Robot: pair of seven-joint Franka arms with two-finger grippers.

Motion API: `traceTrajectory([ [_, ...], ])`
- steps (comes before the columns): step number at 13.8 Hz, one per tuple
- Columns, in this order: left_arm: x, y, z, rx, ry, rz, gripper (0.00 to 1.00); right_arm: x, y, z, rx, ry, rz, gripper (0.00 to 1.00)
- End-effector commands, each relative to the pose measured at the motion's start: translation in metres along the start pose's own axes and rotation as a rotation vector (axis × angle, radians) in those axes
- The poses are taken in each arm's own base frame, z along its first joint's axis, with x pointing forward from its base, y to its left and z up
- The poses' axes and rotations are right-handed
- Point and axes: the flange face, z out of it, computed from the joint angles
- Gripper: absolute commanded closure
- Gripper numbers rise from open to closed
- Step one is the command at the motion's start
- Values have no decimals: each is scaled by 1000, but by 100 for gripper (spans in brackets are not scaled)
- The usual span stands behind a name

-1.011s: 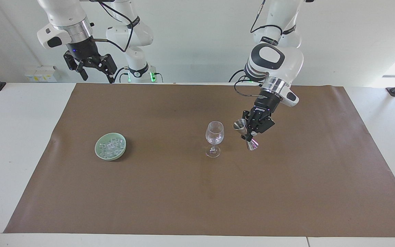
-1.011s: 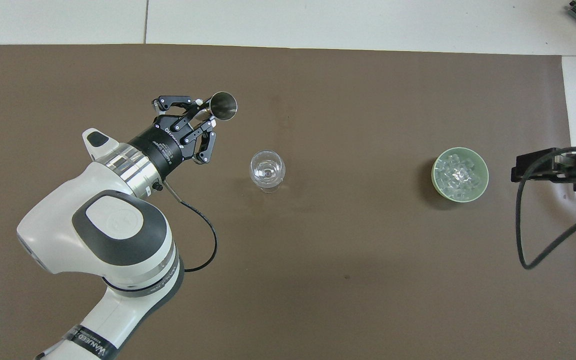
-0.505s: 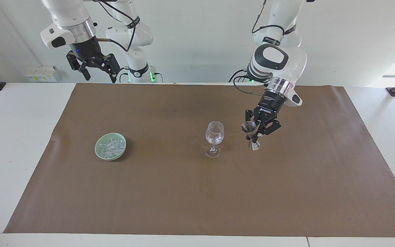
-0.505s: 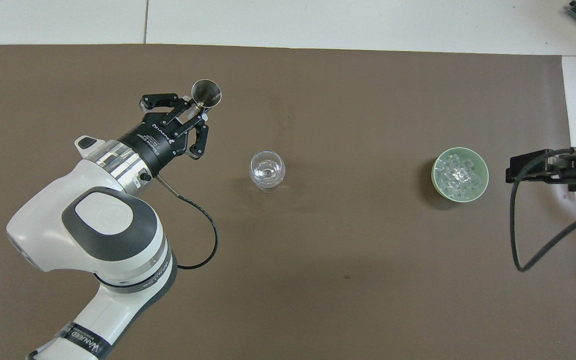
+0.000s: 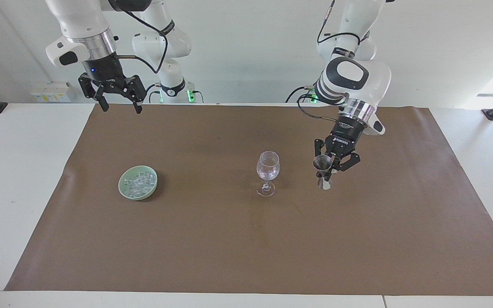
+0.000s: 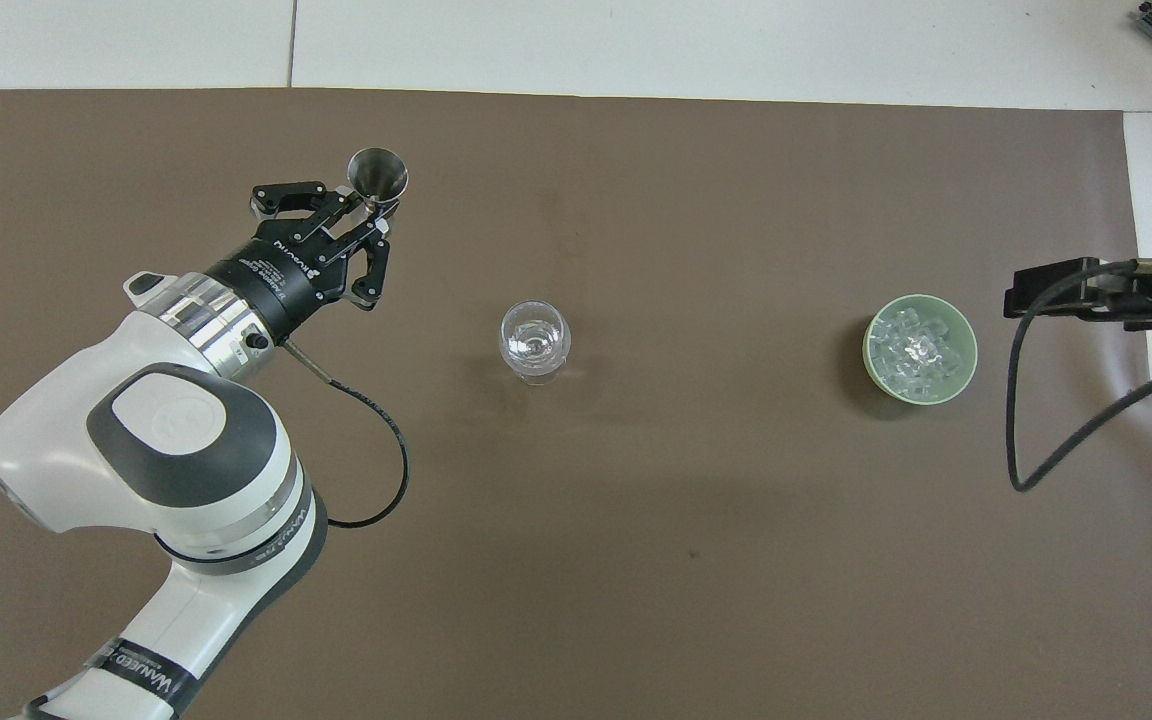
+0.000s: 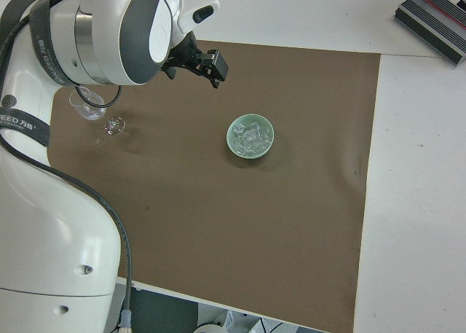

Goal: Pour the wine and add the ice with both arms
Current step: 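Turn the jigger upright and pull it back from the glass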

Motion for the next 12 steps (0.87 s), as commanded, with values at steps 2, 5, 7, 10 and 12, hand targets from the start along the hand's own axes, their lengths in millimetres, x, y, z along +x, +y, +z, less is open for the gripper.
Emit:
traceTrajectory([
  [2,10,13,-27,52,-43,-35,100,7,5,30,-25,14,-28,0],
  [5,20,24,-40,109,-65,-18,100,6,29,41,-49,7,-59,0],
  [7,22,26,-46,144,-70,7,100,9,39,54,-54,-18,-75,0],
  [10,29,31,-54,231,-60,67,100,25,39,86,-76,-3,-102,0],
  [12,32,36,-59,282,-46,110,100,27,35,102,-74,-3,-133,0],
])
